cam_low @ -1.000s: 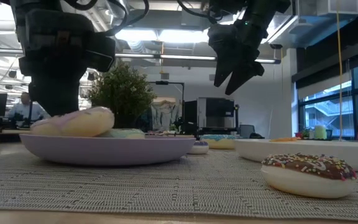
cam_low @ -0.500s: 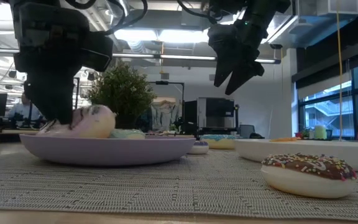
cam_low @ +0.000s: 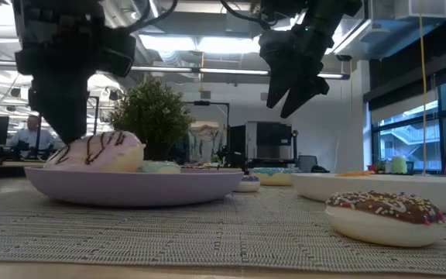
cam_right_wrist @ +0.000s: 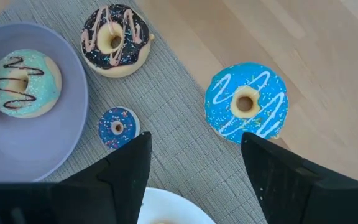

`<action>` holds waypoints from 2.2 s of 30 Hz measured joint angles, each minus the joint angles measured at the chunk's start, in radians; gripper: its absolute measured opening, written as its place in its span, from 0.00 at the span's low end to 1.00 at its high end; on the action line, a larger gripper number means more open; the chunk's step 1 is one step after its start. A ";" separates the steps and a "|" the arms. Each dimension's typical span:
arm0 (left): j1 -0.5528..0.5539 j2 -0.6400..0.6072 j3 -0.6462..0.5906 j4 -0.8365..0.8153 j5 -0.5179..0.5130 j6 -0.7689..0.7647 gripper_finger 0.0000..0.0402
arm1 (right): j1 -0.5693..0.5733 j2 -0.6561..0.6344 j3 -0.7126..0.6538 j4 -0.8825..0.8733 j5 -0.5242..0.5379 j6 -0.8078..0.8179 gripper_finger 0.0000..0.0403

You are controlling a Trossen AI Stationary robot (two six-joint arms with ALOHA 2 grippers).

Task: Pick & Place donuts
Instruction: Put the large purple donut on the purple plate, then put the small dark brown donut on the white plate

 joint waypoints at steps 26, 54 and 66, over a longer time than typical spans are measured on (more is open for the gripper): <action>-0.370 -0.190 0.000 -0.194 -0.077 -0.791 0.41 | 0.017 0.000 0.000 0.000 0.000 -0.003 0.62; -0.416 -0.055 -0.124 -0.104 0.028 -1.028 0.30 | 0.017 0.000 0.000 0.000 -0.001 -0.002 0.62; -0.412 -0.004 -0.124 -0.061 0.052 -1.036 0.29 | 0.017 0.000 0.000 0.001 -0.001 -0.001 0.62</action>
